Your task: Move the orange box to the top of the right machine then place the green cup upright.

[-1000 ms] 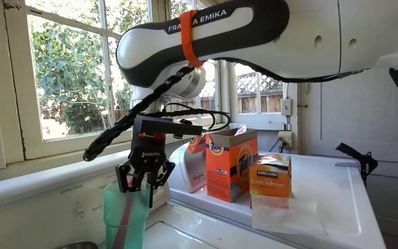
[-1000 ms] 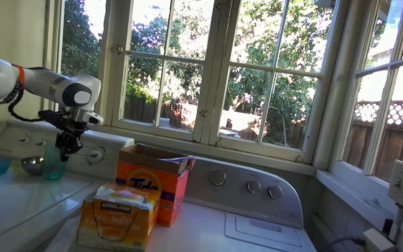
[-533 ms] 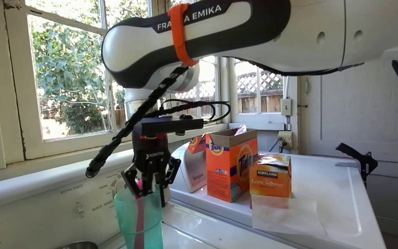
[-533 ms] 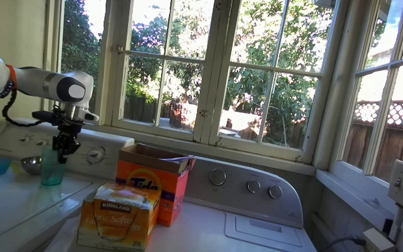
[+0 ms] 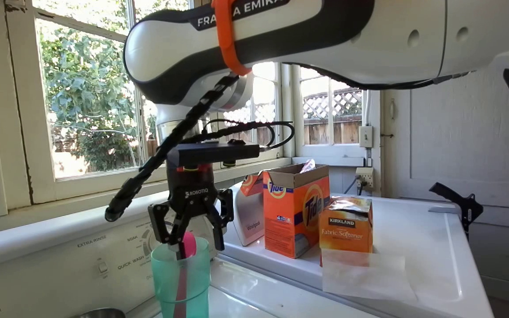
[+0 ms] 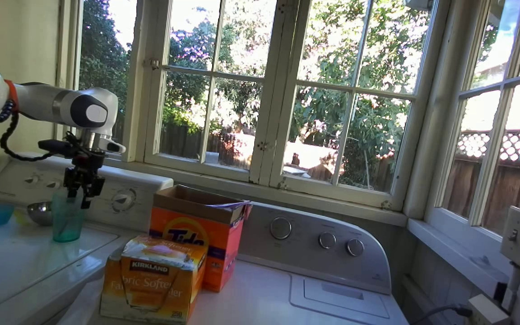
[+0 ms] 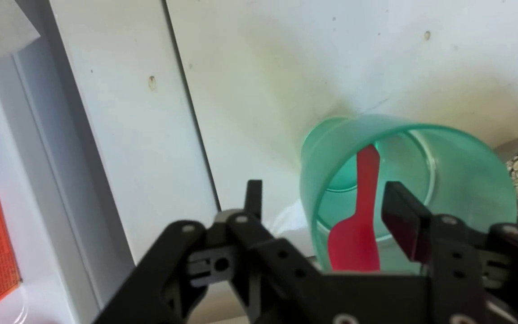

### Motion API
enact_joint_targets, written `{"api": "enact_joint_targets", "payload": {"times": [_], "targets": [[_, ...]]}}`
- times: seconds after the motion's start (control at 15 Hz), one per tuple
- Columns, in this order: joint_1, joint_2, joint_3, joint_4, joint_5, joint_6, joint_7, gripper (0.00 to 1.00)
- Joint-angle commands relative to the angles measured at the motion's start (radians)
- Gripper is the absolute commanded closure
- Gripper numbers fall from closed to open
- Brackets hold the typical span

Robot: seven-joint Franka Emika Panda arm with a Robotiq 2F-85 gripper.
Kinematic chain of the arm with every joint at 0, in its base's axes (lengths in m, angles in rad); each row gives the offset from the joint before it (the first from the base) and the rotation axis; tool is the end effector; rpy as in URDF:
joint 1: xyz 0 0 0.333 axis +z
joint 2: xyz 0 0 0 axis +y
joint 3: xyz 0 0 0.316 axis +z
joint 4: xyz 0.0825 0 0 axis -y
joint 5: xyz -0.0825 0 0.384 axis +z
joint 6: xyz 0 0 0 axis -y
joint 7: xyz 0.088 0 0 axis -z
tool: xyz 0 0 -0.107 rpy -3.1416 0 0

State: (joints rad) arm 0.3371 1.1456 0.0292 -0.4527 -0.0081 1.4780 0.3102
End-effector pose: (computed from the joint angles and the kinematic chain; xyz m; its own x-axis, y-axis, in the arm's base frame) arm 0.7357 0.2666 0.3434 0.9920 0.0388 -0.1198 0.0414 -0.9990 0.0190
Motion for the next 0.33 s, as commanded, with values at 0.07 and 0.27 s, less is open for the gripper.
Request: {"api": "enact_joint_targets", "payload": {"times": [0.07,0.27], "targets": [[0.005,-0.060,0.004,-0.007,0.001,-0.034,-0.012,0.00],[0.002,-0.057,0.002,-0.010,0.000,-0.006,-0.004,0.00]]}}
